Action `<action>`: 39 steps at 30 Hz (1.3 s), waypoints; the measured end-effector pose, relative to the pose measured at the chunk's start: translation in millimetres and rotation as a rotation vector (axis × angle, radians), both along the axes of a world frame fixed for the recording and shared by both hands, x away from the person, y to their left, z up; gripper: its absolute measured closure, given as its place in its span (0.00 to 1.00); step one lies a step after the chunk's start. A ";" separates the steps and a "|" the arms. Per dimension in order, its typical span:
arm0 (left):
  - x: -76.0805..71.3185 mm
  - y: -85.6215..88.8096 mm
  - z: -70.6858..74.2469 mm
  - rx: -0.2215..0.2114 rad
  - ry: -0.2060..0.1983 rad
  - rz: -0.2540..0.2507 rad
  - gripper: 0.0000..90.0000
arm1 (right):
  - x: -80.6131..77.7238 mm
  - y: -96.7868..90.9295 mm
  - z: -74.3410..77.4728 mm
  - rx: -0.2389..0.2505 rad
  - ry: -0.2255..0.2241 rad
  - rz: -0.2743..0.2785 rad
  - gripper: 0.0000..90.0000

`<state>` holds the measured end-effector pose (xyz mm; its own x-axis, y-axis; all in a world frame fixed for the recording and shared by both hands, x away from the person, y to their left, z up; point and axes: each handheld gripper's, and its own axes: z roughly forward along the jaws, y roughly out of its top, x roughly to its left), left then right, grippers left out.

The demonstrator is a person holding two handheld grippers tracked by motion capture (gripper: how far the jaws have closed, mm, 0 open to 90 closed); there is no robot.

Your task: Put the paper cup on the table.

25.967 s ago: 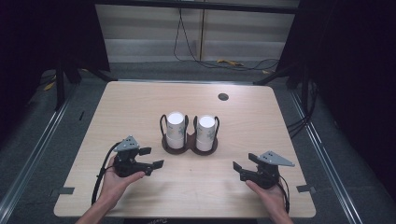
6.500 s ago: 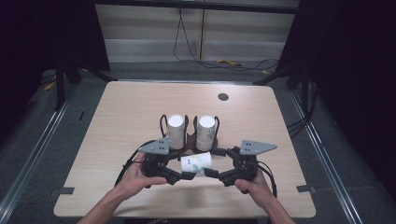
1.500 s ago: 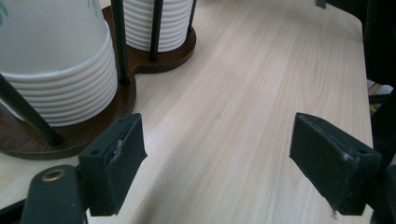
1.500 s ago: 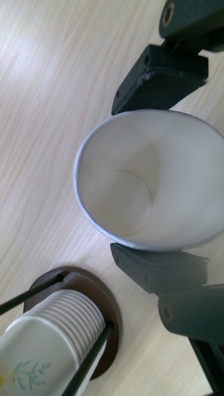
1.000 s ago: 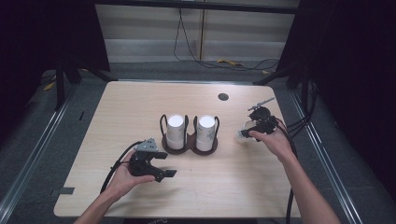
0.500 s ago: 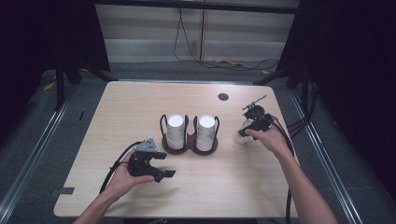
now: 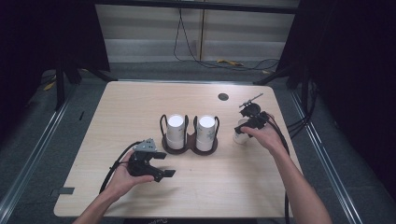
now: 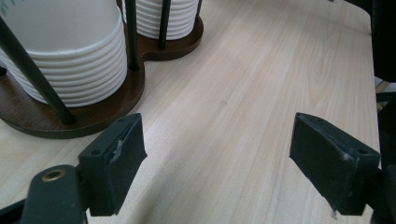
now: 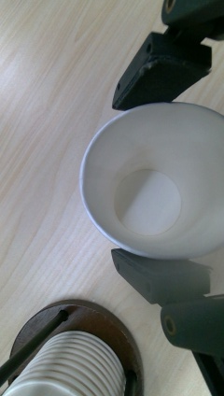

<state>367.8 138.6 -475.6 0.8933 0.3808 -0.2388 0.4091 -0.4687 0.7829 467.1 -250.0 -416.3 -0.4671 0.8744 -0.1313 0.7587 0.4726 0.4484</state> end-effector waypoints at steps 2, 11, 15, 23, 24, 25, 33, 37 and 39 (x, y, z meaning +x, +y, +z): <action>-0.1 0.2 0.1 -0.002 -0.001 0.001 0.20 | 1.0 1.2 -1.5 0.000 0.001 0.001 0.26; 0.6 2.1 0.0 -0.003 0.001 0.008 0.20 | 3.1 3.8 -4.5 0.013 -0.002 -0.015 0.23; 0.4 1.9 -0.5 0.000 0.000 0.007 0.20 | 1.8 2.6 -8.4 0.034 0.003 -0.022 0.22; 0.6 0.5 -1.5 0.002 0.002 0.006 0.20 | -3.9 -4.2 -15.0 0.077 0.004 -0.052 0.21; 0.9 0.5 -1.6 0.003 0.001 0.010 0.20 | -5.8 -4.0 -15.4 0.076 -0.002 -0.051 0.20; 1.3 0.3 -2.0 -0.001 0.004 0.012 0.20 | -7.9 -3.1 -15.9 0.069 -0.006 -0.048 0.20; 2.1 3.7 -1.6 -0.004 0.004 0.033 0.20 | -15.3 -8.4 -25.6 0.109 -0.007 -0.072 0.20; 2.8 4.8 -1.3 -0.008 0.004 0.039 0.20 | -21.1 -11.7 -30.4 0.136 -0.010 -0.089 0.20; 2.8 5.2 -0.9 -0.009 0.001 0.045 0.20 | -24.4 -14.6 -31.6 0.150 -0.020 -0.100 0.20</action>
<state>370.5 143.8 -476.5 0.8750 0.4183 -0.2438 0.4307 -0.4426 0.7865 442.7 -264.6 -448.0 -0.3753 0.9269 -0.0047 0.7887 0.3220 0.5237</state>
